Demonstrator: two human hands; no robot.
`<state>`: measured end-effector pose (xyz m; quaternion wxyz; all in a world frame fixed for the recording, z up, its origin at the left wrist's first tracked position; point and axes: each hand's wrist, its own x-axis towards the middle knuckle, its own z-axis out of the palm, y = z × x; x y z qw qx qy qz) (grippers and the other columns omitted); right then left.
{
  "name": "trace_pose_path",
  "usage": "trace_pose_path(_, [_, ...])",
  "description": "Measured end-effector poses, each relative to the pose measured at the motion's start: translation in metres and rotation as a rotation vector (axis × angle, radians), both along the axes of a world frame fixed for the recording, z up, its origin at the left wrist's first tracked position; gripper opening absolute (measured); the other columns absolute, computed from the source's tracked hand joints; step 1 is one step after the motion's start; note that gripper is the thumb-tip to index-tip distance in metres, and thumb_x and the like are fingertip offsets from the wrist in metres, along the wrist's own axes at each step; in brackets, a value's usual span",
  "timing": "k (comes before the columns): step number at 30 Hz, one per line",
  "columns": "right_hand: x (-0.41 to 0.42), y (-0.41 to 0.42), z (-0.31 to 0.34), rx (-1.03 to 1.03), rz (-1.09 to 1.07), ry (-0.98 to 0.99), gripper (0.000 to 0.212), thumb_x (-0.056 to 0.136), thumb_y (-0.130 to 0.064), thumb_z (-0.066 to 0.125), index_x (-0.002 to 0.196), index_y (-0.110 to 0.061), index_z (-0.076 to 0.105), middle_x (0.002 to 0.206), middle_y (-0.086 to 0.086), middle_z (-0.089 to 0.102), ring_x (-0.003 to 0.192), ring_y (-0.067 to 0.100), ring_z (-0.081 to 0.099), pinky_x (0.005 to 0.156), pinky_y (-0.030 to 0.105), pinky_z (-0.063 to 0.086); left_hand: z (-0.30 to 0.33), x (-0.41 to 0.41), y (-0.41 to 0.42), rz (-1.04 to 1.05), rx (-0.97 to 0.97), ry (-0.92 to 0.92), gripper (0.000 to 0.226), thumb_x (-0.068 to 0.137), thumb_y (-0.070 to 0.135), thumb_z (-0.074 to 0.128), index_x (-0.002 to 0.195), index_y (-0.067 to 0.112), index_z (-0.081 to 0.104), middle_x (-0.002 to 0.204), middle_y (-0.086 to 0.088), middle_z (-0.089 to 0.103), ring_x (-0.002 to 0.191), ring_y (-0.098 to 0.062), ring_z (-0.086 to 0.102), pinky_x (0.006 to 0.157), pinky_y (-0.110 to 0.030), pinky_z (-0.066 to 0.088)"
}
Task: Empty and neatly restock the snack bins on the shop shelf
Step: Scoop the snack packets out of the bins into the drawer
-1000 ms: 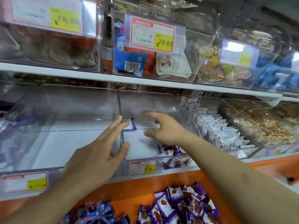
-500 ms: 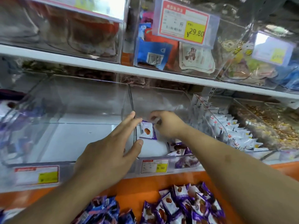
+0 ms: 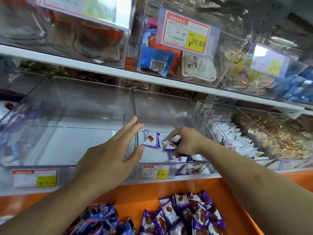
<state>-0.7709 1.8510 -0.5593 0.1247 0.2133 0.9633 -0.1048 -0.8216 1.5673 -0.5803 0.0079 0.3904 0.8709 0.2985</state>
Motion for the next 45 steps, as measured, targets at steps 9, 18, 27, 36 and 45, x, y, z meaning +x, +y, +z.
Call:
trace_pose_path(9, [-0.005, -0.003, -0.005, 0.042, 0.032, -0.103, 0.078, 0.081, -0.033, 0.090, 0.150, -0.037, 0.053, 0.137, -0.003, 0.066, 0.114, 0.022, 0.063, 0.097, 0.027, 0.047, -0.001, 0.000, 0.000, -0.009, -0.011, 0.021, 0.061, 0.099, 0.071, 0.028, 0.154, 0.061, 0.002, 0.156, 0.048, -0.022, 0.070, 0.001, 0.068, 0.058, -0.026, 0.059])
trace_pose_path(18, [-0.006, 0.004, -0.005, -0.095, -0.042, 0.177, 0.062, 0.076, -0.023, 0.093, 0.133, -0.036, 0.069, 0.117, -0.003, 0.069, 0.080, 0.012, 0.064, 0.079, 0.021, 0.047, -0.001, -0.001, -0.001, -0.008, -0.012, 0.014, 0.062, 0.100, 0.070, 0.030, 0.154, 0.060, 0.002, 0.155, 0.048, -0.024, 0.070, 0.001, 0.068, 0.065, -0.030, 0.061])
trace_pose_path(27, [-0.046, -0.022, -0.018, -0.174, 0.046, 0.395, 0.059, 0.088, -0.017, 0.075, 0.141, -0.041, 0.060, 0.131, -0.005, 0.068, 0.111, 0.013, 0.065, 0.087, 0.017, 0.053, -0.001, 0.000, 0.001, -0.010, -0.021, 0.032, 0.063, 0.100, 0.071, 0.028, 0.156, 0.058, 0.001, 0.155, 0.046, -0.026, 0.071, 0.003, 0.068, 0.062, -0.027, 0.059])
trace_pose_path(36, [-0.058, -0.034, -0.049, -0.101, 0.145, 0.237, 0.077, 0.074, -0.049, 0.085, 0.144, -0.046, 0.053, 0.131, -0.002, 0.058, 0.118, 0.020, 0.055, 0.104, 0.038, 0.047, -0.003, -0.001, 0.001, -0.015, -0.018, 0.036, 0.063, 0.100, 0.072, 0.027, 0.156, 0.058, 0.001, 0.157, 0.046, -0.023, 0.079, 0.004, 0.067, 0.061, -0.022, 0.055])
trace_pose_path(45, [-0.035, -0.019, -0.032, -0.239, -0.002, 0.505, 0.050, 0.070, -0.017, 0.091, 0.115, -0.031, 0.076, 0.097, -0.015, 0.075, 0.080, -0.009, 0.068, 0.070, 0.007, 0.050, -0.004, 0.000, 0.002, 0.002, -0.031, 0.054, 0.064, 0.100, 0.072, 0.026, 0.157, 0.057, 0.002, 0.157, 0.045, -0.025, 0.078, 0.006, 0.067, 0.069, -0.028, 0.060])
